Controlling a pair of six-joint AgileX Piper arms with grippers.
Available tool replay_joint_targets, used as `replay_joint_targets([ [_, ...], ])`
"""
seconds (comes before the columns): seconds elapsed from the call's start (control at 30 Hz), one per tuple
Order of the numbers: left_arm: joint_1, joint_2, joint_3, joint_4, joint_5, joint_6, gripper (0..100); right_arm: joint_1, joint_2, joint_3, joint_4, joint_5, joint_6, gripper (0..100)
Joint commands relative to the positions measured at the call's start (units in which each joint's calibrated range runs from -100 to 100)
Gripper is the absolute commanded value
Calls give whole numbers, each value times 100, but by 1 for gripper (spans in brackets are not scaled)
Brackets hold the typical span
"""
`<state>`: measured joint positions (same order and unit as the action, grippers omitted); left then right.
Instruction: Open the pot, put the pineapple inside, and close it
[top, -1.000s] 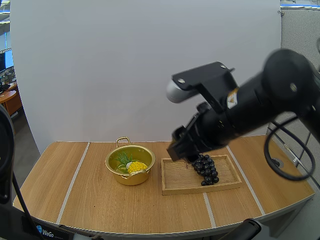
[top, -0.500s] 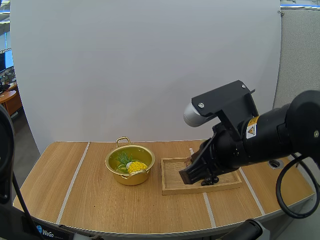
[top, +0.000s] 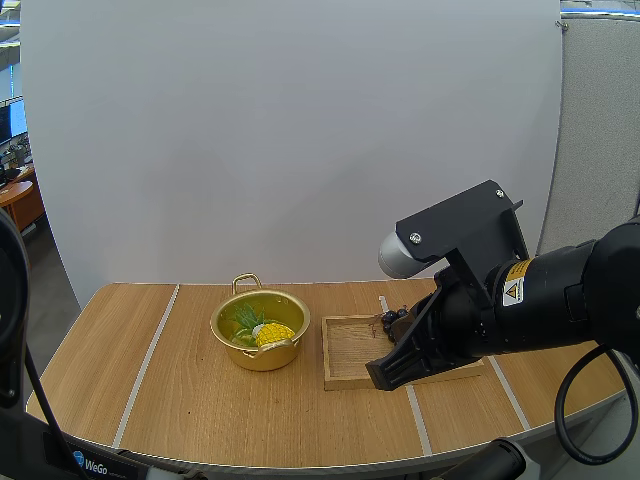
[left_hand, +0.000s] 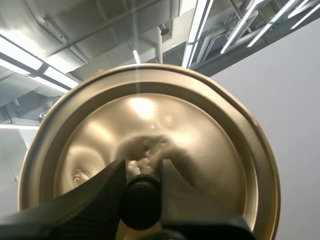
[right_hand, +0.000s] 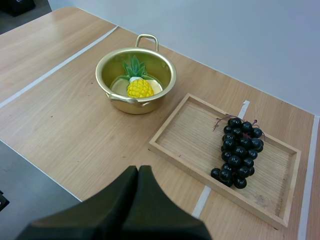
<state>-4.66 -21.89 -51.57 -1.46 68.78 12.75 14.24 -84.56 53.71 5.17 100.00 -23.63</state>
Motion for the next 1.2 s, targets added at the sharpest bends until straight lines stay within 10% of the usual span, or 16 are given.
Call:
replay_joint_targets([
  [0.0, -8, -30, -24, 51, -162, -34, 0, -19, -40, 25, 50, 0, -9, 0],
  [0.37, -8, -30, -24, 51, 49, -34, 0, -19, -40, 25, 7, 0, -18, 0],
  [0.63, -8, -46, -24, 51, 3103, -34, 0, -19, -40, 25, 9, 0, -18, 0],
  [1.17, -8, -54, 927, 92, 3122, 195, 0, -19, -40, 25, 9, 0, -18, 0],
])
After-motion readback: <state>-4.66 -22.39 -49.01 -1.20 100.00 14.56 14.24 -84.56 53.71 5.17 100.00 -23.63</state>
